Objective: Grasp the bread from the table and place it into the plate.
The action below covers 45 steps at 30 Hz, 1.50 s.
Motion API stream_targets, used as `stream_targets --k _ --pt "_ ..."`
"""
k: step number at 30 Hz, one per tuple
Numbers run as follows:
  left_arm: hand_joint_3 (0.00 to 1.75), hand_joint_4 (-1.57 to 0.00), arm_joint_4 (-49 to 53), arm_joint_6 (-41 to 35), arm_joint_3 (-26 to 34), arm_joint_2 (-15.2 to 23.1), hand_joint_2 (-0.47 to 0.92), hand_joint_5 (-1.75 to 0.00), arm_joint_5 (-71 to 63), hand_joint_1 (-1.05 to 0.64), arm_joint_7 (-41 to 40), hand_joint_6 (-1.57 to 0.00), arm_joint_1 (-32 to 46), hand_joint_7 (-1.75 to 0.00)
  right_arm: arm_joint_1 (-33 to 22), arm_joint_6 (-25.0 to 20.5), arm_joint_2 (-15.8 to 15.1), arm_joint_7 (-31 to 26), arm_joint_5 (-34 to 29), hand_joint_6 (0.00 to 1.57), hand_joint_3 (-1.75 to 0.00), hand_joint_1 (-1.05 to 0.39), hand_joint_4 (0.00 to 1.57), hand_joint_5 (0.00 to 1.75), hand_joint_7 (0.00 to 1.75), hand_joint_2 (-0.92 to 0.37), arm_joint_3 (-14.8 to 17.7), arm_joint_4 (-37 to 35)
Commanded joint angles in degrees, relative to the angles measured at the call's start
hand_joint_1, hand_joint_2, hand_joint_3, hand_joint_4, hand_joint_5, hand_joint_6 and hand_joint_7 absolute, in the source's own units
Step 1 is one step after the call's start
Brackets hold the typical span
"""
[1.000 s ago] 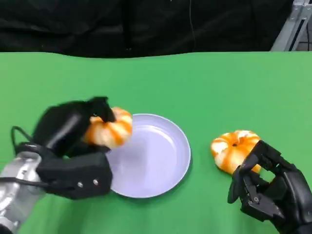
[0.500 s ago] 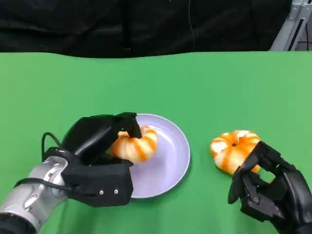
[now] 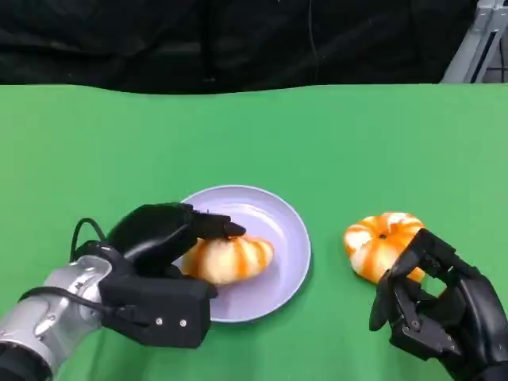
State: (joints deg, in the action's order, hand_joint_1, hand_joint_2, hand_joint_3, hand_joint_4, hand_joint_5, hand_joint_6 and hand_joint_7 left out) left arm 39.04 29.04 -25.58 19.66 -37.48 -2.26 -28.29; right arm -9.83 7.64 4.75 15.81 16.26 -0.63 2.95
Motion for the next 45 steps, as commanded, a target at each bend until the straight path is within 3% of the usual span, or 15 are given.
stream_targets --k 1,9,13,15,19,21,22,23,24,25,26,27,29,36,45 --pt "0.63 0.00 -1.8 -1.8 -0.9 1.7 0.92 0.00 -1.9 -0.99 1.2 -0.21 0.3 0.00 -0.3 0.7 -0.5 -0.2 -0.1 0.64 -1.18 -0.13 0.85 1.75 1.69 -0.55 0.4 0.1" --pt "0.72 0.00 -4.5 -2.3 -0.5 2.5 0.92 0.00 -1.1 -1.05 1.5 -0.14 1.8 0.00 -0.6 -0.1 -0.5 -0.4 0.1 0.63 -1.17 -0.13 0.84 1.75 1.68 -0.55 0.4 0.9" --pt "0.64 -0.01 -7.4 -1.3 1.4 2.8 0.92 0.00 2.6 -0.89 2.6 -0.22 3.8 -0.03 -0.5 0.2 -0.6 -0.1 0.3 0.63 -1.17 -0.12 0.84 1.75 1.69 -0.56 0.5 0.6" --pt "0.55 -0.12 -9.8 -1.0 3.3 2.7 0.92 -0.05 6.1 -0.64 3.9 -0.32 5.6 -0.05 -0.5 0.4 -0.7 0.1 0.3 0.63 -1.17 -0.12 0.84 1.75 1.69 -0.55 0.5 0.5" --pt "0.45 -0.54 -12.8 -0.3 9.1 -0.3 0.92 -0.15 20.4 -0.13 8.5 -0.60 10.5 -0.09 -0.4 0.0 -0.7 0.2 0.5 0.64 -1.16 -0.14 0.85 1.75 1.69 -0.55 0.5 0.5" --pt "0.52 -0.80 -14.7 -2.0 12.3 -1.8 0.91 -0.18 28.2 0.02 11.9 -0.81 13.3 -0.11 -0.4 0.3 -0.5 0.0 0.3 0.64 -1.16 -0.14 0.85 1.75 1.69 -0.55 0.5 0.5" --pt "0.65 -1.00 -15.5 -3.0 13.7 -2.4 0.86 -0.25 31.8 0.06 13.7 -0.99 14.5 -0.12 -0.3 0.4 -0.5 0.0 0.3 0.64 -1.16 -0.13 0.85 1.75 1.69 -0.55 0.5 0.4" --pt "0.79 -1.06 -16.6 -4.5 15.2 -3.0 0.79 -0.35 35.6 0.08 15.7 -1.08 15.7 -0.11 -0.3 0.3 -0.5 0.0 0.2 0.64 -1.16 -0.13 0.86 1.75 1.68 -0.55 0.5 0.5" --pt "0.95 -1.05 -17.8 -5.9 16.4 -3.5 0.71 -0.70 38.5 0.08 17.2 -1.21 16.7 -0.21 -0.3 0.1 -0.6 0.0 0.2 0.64 -1.16 -0.13 0.86 1.75 1.68 -0.55 0.4 0.6" --pt "1.17 -0.99 -20.0 -8.2 17.6 -4.0 0.59 -1.18 41.7 0.09 18.6 -1.17 18.1 -0.67 -0.3 0.0 -0.5 -0.1 0.2 0.64 -1.16 -0.13 0.86 1.75 1.68 -0.55 0.4 0.7" --pt "1.29 -0.97 -22.5 -10.7 18.7 -4.3 0.53 -1.43 44.0 0.10 19.4 -1.06 19.3 -1.10 -0.4 0.0 -0.5 -0.2 0.1 0.64 -1.16 -0.13 0.86 1.75 1.68 -0.55 0.4 0.8" --pt "1.37 -0.95 -25.8 -14.4 19.6 -4.5 0.49 -1.58 46.5 0.10 20.2 -0.98 20.8 -1.36 -0.4 -0.2 -0.5 -0.2 0.1 0.64 -1.16 -0.13 0.85 1.75 1.68 -0.55 0.3 0.9" --pt "1.42 -0.95 -32.2 -21.8 21.4 -3.7 0.50 -1.71 52.5 0.09 23.5 -0.87 23.7 -1.66 -0.3 -0.1 -0.6 -0.1 0.2 0.64 -1.17 -0.13 0.85 1.75 1.68 -0.55 0.4 0.9" --pt "1.21 -0.97 -41.3 -31.1 26.8 -0.2 0.62 -1.75 63.2 0.07 34.6 -0.83 30.4 -1.75 0.0 0.2 -0.9 0.3 0.4 0.63 -1.16 -0.14 0.85 1.75 1.68 -0.55 0.7 0.3" --pt "1.01 -0.96 -40.1 -30.7 31.3 0.5 0.71 -1.75 64.6 0.07 40.6 -0.83 34.9 -1.75 0.2 0.4 -0.8 0.8 0.5 0.64 -1.16 -0.13 0.85 1.75 1.69 -0.57 1.0 -0.2"
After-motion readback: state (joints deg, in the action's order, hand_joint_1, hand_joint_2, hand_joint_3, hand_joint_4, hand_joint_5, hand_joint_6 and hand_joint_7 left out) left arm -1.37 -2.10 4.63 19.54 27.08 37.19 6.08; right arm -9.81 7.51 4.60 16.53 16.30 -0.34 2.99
